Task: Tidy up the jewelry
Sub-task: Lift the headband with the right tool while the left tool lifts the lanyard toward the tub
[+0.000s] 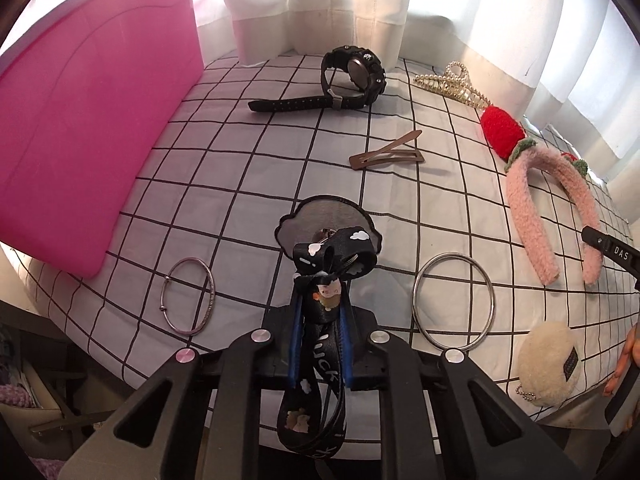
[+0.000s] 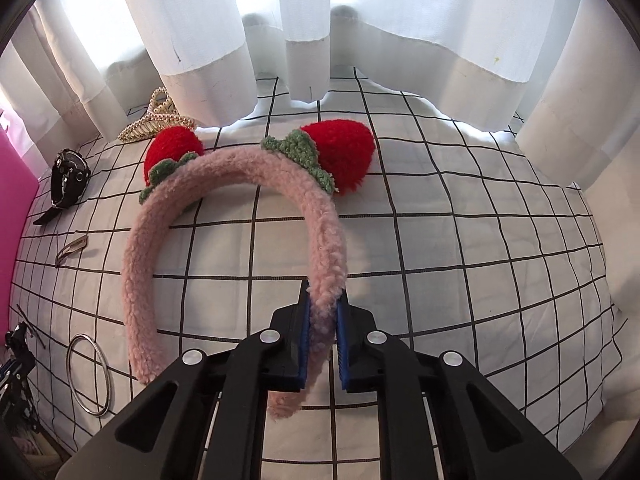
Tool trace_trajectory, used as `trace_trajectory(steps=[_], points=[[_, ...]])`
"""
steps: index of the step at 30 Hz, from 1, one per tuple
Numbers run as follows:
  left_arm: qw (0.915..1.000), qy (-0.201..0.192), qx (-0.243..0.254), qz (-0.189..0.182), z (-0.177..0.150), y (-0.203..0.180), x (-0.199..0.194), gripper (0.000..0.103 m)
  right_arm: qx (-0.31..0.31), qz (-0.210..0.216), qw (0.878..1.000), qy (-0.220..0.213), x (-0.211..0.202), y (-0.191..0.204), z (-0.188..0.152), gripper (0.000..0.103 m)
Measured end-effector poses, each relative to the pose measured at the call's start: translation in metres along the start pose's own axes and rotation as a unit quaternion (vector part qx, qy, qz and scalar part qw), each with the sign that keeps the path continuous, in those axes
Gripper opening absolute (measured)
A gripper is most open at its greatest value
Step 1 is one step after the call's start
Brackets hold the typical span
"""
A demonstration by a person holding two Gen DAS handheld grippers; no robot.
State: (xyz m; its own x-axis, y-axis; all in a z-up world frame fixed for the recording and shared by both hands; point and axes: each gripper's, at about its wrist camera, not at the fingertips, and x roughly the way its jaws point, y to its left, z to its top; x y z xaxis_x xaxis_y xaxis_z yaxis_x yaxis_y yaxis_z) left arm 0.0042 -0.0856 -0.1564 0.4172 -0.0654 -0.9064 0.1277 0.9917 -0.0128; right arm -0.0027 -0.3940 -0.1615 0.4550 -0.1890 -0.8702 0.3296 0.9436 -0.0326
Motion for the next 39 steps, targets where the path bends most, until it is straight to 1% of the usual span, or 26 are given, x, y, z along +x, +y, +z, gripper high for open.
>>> trace_trajectory(steps=[7, 12, 18, 24, 27, 31, 37, 39], points=[[0.9996, -0.024, 0.009, -0.006, 0.008, -0.001, -0.022, 0.015, -0.004, 0.008, 0.999, -0.047, -0.036, 0.001, 0.006, 0.010], [0.9991, -0.039, 0.014, -0.011, 0.018, 0.002, -0.034, 0.015, -0.015, 0.013, 0.997, -0.068, -0.054, 0.007, 0.010, 0.010], [0.9979, -0.059, 0.023, -0.014, 0.030, 0.005, -0.053, 0.015, -0.026, 0.018, 0.995, -0.095, -0.078, 0.023, 0.016, 0.010], [0.9949, -0.093, 0.037, -0.014, 0.044, 0.010, -0.080, 0.015, -0.031, 0.029, 0.991, -0.124, -0.104, 0.044, 0.027, 0.010], [0.9932, -0.110, 0.035, -0.014, 0.052, 0.018, -0.095, 0.015, -0.038, 0.041, 0.989, -0.137, -0.118, 0.058, 0.035, 0.010], [0.9908, -0.133, 0.020, -0.016, 0.064, 0.035, -0.117, 0.015, -0.056, 0.058, 0.983, -0.166, -0.144, 0.084, 0.048, 0.010], [0.9859, -0.167, -0.010, -0.007, 0.084, 0.072, -0.151, 0.015, -0.091, 0.094, 0.970, -0.206, -0.183, 0.138, 0.068, 0.010], [0.9838, -0.178, -0.020, 0.001, 0.090, 0.087, -0.162, 0.015, -0.102, 0.111, 0.964, -0.218, -0.194, 0.159, 0.074, 0.010]])
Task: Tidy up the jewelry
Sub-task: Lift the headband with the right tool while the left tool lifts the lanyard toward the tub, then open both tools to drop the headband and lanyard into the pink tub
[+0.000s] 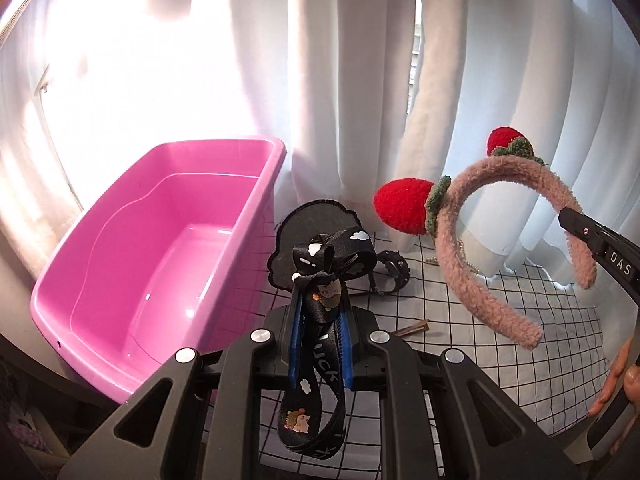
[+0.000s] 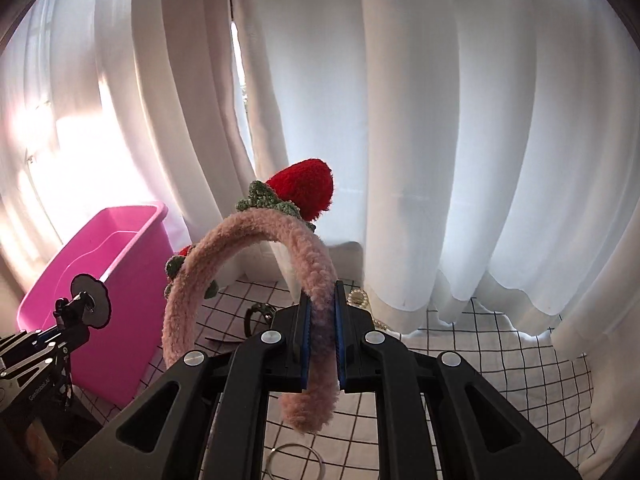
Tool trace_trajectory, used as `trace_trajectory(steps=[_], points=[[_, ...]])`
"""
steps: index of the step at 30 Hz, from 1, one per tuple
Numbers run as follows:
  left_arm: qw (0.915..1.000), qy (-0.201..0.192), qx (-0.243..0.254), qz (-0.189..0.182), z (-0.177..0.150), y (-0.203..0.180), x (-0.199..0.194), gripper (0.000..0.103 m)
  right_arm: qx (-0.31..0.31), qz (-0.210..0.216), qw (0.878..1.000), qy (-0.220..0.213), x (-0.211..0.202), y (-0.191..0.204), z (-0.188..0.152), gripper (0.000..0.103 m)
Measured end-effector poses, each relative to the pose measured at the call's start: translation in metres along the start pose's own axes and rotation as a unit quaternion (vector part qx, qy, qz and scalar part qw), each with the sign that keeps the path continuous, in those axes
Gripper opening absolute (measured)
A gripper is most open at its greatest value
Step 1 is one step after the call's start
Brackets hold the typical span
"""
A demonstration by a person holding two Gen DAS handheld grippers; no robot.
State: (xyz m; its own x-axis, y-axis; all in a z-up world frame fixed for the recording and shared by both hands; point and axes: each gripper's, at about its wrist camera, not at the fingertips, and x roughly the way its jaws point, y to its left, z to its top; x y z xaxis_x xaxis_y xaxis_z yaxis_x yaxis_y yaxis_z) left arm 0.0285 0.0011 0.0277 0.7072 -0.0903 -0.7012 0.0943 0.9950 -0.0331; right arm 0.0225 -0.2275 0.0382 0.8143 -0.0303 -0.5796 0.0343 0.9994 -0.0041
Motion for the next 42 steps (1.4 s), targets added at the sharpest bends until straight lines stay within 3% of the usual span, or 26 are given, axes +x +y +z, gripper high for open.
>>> trace_trajectory(steps=[7, 16, 26, 38, 41, 42], points=[[0.9976, -0.033, -0.030, 0.053, 0.034, 0.061, -0.019, 0.015, -0.037, 0.067, 0.997, -0.028, 0.005, 0.084, 0.039, 0.010], [0.9899, -0.020, -0.075, 0.119, 0.045, 0.144, -0.007, 0.015, -0.089, 0.130, 0.987, -0.015, 0.042, 0.192, 0.060, 0.010], [0.9831, 0.031, -0.114, 0.140, 0.044, 0.207, 0.042, 0.016, -0.142, 0.142, 0.978, 0.049, 0.110, 0.288, 0.060, 0.010], [0.9748, 0.104, -0.133, 0.146, 0.029, 0.222, 0.085, 0.018, -0.164, 0.120, 0.970, 0.130, 0.164, 0.337, 0.043, 0.014], [0.9738, 0.107, -0.141, 0.143, 0.029, 0.225, 0.085, 0.026, -0.166, 0.114, 0.968, 0.152, 0.173, 0.340, 0.044, 0.040], [0.9738, 0.107, -0.142, 0.142, 0.030, 0.226, 0.085, 0.030, -0.166, 0.112, 0.968, 0.152, 0.173, 0.337, 0.043, 0.055]])
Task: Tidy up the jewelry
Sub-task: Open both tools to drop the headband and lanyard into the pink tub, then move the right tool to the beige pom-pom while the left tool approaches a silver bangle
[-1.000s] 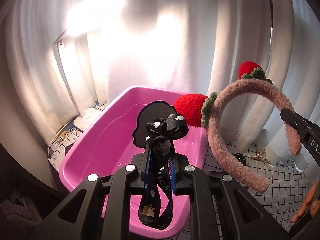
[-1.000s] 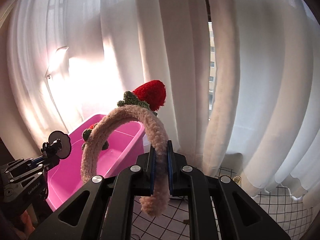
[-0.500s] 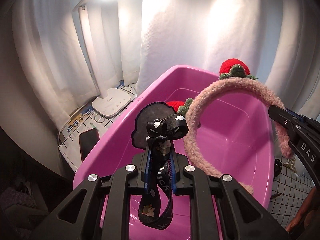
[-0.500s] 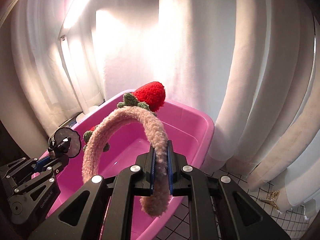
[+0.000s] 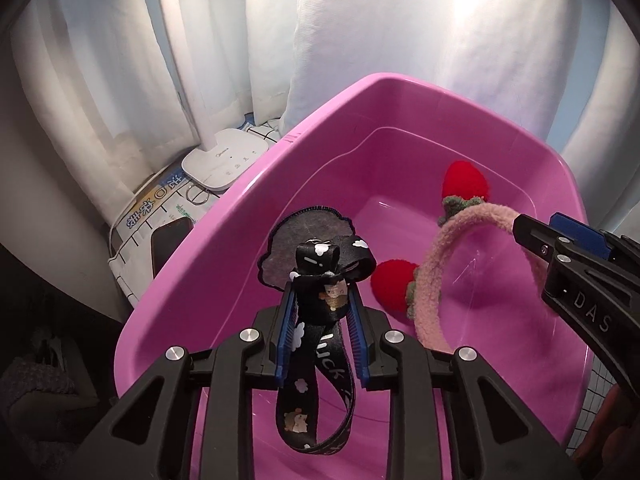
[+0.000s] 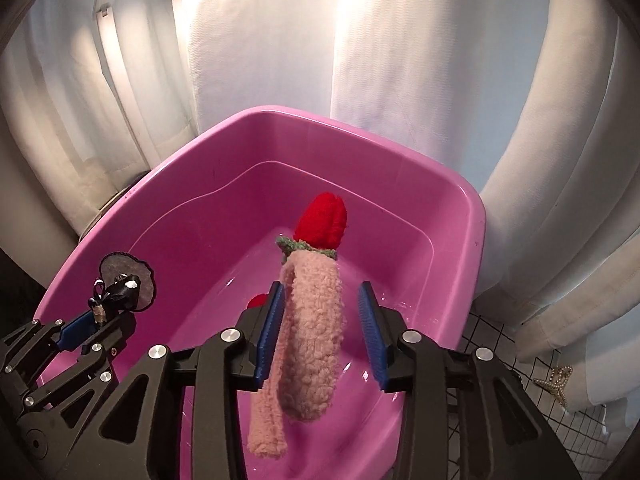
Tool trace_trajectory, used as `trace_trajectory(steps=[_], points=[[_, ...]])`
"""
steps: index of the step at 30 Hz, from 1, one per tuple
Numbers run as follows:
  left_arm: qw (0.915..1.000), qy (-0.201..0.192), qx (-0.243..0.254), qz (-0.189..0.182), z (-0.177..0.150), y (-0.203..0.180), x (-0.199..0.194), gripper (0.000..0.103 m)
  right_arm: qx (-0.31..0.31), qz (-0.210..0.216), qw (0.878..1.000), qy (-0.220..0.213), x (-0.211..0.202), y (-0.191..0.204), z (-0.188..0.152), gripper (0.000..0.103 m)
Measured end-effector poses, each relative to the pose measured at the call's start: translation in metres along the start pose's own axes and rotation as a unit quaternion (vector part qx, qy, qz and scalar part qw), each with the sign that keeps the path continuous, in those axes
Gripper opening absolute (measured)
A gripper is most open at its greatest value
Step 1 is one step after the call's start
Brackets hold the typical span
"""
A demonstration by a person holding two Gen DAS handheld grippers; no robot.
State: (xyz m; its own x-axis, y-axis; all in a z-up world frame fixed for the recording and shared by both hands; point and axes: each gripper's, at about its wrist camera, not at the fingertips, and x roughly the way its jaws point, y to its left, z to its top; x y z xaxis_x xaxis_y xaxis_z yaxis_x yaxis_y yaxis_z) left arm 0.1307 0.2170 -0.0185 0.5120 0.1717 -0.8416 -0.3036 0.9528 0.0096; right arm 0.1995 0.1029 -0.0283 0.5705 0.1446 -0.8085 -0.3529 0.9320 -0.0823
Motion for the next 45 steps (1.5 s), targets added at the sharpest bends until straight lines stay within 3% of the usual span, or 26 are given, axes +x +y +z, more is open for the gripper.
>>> trace_trajectory(steps=[1, 3, 5, 18, 29, 34, 37, 45], points=[[1.0000, 0.000, -0.001, 0.003, 0.000, 0.000, 0.000, 0.037, 0.001, -0.004, 1.000, -0.002, -0.002, -0.007, -0.005, 0.060], [1.0000, -0.008, -0.005, 0.000, 0.001, 0.002, -0.003, 0.069, -0.003, -0.012, 1.000, -0.008, -0.006, -0.007, -0.005, 0.061], [0.9997, -0.024, -0.005, 0.004, 0.002, 0.002, -0.009, 0.080, -0.007, -0.017, 1.000, -0.009, -0.008, -0.008, -0.006, 0.064], [0.9996, -0.020, -0.015, 0.013, -0.005, 0.005, -0.017, 0.080, 0.005, -0.021, 1.000, -0.014, -0.023, -0.019, -0.013, 0.065], [0.9986, -0.050, -0.014, 0.002, -0.022, -0.005, -0.061, 0.081, 0.022, -0.016, 0.999, -0.037, -0.064, -0.029, -0.038, 0.065], [0.9975, -0.066, -0.001, -0.024, -0.036, -0.025, -0.088, 0.084, 0.053, -0.017, 0.997, -0.050, -0.097, -0.055, -0.069, 0.065], [0.9957, -0.074, 0.015, -0.053, -0.046, -0.044, -0.105, 0.090, 0.075, -0.026, 0.995, -0.058, -0.118, -0.079, -0.096, 0.065], [0.9870, -0.077, 0.081, -0.115, -0.080, -0.104, -0.131, 0.095, 0.149, -0.071, 0.985, -0.040, -0.162, -0.154, -0.188, 0.065]])
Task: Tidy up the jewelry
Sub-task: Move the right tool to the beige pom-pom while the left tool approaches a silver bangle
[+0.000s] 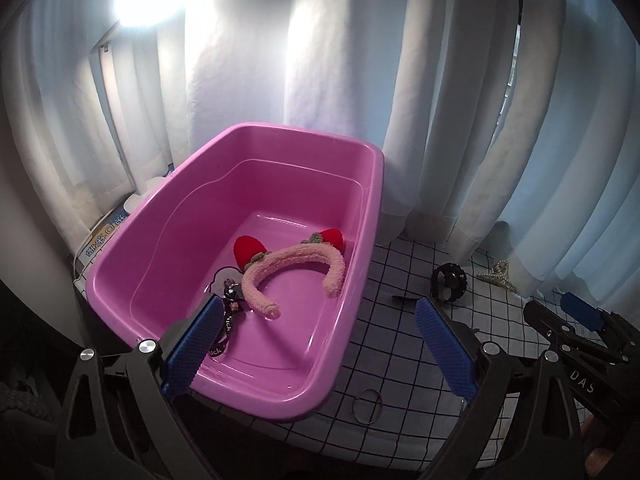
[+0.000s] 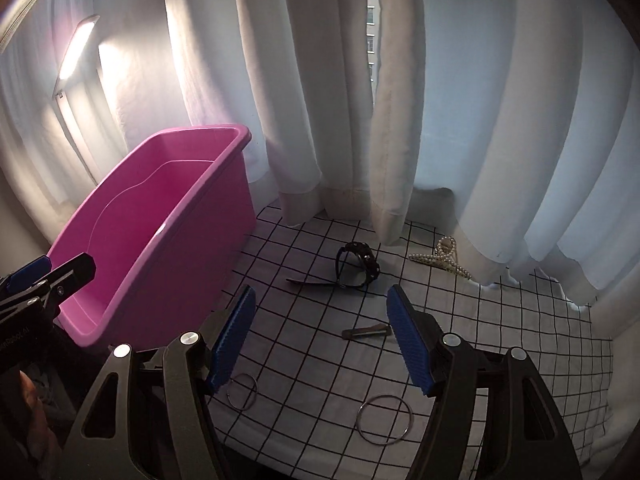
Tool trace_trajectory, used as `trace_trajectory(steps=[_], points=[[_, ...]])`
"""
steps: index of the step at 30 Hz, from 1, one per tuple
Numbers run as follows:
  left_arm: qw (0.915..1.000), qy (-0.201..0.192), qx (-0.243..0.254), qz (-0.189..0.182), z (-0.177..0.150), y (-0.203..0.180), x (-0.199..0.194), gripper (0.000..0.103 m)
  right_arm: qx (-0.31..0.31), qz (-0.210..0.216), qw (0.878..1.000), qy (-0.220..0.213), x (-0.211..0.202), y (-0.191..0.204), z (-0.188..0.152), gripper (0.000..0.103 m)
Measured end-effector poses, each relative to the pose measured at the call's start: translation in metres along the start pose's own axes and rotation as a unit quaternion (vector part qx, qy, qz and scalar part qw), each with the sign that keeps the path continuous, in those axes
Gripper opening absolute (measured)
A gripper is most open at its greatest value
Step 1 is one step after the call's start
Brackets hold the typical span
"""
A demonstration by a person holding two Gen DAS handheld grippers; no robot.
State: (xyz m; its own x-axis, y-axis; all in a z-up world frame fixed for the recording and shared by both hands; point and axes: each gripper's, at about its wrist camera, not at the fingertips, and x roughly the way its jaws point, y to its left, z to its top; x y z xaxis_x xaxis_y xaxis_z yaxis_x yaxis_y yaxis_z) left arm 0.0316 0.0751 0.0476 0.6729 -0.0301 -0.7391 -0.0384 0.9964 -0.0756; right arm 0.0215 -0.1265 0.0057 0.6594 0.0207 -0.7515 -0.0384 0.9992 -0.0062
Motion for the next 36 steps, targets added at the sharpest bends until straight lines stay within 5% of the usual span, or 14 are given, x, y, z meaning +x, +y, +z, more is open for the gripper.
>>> trace_trajectory(steps=[18, 36], points=[[0.9908, 0.079, 0.081, -0.075, -0.075, -0.077, 0.042, 0.096, 0.172, -0.088, 0.980, 0.053, -0.033, -0.162, -0.121, 0.065], [0.9798, 0.163, 0.104, -0.049, -0.139, -0.068, 0.093, 0.096, 0.164, -0.053, 0.978, 0.118, 0.021, -0.140, -0.186, 0.065]])
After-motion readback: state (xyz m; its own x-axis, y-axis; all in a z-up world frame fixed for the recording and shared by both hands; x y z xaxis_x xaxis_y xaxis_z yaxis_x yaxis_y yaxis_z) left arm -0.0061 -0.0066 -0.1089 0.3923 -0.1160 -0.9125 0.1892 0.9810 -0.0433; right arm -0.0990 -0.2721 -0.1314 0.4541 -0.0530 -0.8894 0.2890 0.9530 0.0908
